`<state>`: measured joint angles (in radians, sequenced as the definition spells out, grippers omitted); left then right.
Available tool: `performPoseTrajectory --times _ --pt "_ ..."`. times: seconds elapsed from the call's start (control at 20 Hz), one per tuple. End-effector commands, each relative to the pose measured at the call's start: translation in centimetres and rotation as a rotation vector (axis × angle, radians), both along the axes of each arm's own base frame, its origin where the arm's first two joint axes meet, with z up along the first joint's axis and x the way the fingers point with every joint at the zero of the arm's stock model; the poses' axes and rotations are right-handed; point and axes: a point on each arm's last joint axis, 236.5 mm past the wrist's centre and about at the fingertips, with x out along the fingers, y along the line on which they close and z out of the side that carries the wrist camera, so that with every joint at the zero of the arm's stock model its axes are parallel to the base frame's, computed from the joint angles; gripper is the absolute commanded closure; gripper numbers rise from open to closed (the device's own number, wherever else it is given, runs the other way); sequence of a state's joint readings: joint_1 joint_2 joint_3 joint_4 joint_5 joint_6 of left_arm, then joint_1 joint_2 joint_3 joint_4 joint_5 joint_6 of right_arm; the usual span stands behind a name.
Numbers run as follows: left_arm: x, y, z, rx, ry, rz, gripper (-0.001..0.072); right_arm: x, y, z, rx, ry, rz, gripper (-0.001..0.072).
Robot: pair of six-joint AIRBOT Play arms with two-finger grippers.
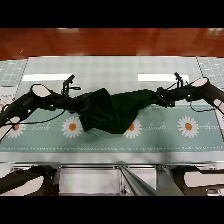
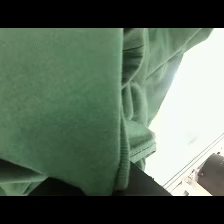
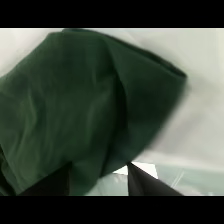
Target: Fold the shirts.
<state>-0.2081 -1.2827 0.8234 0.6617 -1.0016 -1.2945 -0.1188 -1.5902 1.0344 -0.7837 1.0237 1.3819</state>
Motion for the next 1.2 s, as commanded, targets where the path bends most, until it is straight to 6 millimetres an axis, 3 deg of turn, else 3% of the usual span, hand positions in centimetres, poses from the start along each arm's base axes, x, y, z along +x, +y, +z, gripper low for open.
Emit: performPoseTrajectory --times 0.0,0.1,0.2,0.25,0.3,0.4,0.45,0.55,0.65,0.75,0.85,0.95,1.05,1.15 --pt "0.1 0.0 0.5 -0.004 -0.012 -0.001 0.0683 1.8 1.6 -1.9 0.030 0.057 0.000 0.0307" --pt "0.1 0.0 0.5 -0.004 -0.013 0.000 0.0683 2.9 2.6 -2.2 0.032 0.053 0.011 0.0307" --pt "0.2 0.0 0.5 -0.003 -0.014 0.002 0.0683 3.9 3.6 -1.9 0.032 0.034 0.035 0.0369" --pt "0.4 0.1 0.5 -0.002 -0.018 0.009 0.0683 4.3 4.1 -1.6 0.032 0.022 0.051 0.0495" --pt "0.6 0.3 0.6 -0.001 -0.023 0.014 0.0683 4.8 4.7 -1.0 0.032 -0.011 0.086 0.0683" --pt "1.8 1.1 2.0 -0.014 -0.048 0.032 0.0683 5.8 5.5 1.8 0.054 -0.073 0.144 0.0687" --pt "2.7 1.7 3.7 -0.028 -0.077 0.040 0.0683 6.4 5.2 3.9 0.038 -0.117 0.179 0.0687" --pt "5.6 3.9 9.6 -0.052 -0.212 0.081 0.0683 8.7 3.3 10.4 -0.058 -0.277 0.217 0.0687" --pt "8.3 6.6 17.7 -0.061 -0.417 0.158 0.0683 10.7 1.1 20.3 -0.175 -0.514 0.192 0.0687" --pt "9.1 9.0 26.3 -0.073 -0.599 0.239 0.0683 10.4 -0.3 31.8 -0.279 -0.782 0.156 0.0687" --pt "8.1 10.5 34.0 -0.078 -0.771 0.285 0.0683 6.8 -0.5 42.5 -0.348 -1.028 0.141 0.0687" --pt "5.8 11.2 39.8 -0.059 -0.914 0.284 0.0683 1.7 -0.6 50.2 -0.395 -1.210 0.117 0.0687" --pt "3.4 12.0 42.2 0.012 -0.983 0.260 0.0683 -3.8 -1.9 55.7 -0.489 -1.352 0.062 0.0687" --pt "1.1 12.6 42.4 0.082 -0.989 0.237 0.0683 -8.8 -3.9 59.0 -0.598 -1.426 -0.015 0.0687"
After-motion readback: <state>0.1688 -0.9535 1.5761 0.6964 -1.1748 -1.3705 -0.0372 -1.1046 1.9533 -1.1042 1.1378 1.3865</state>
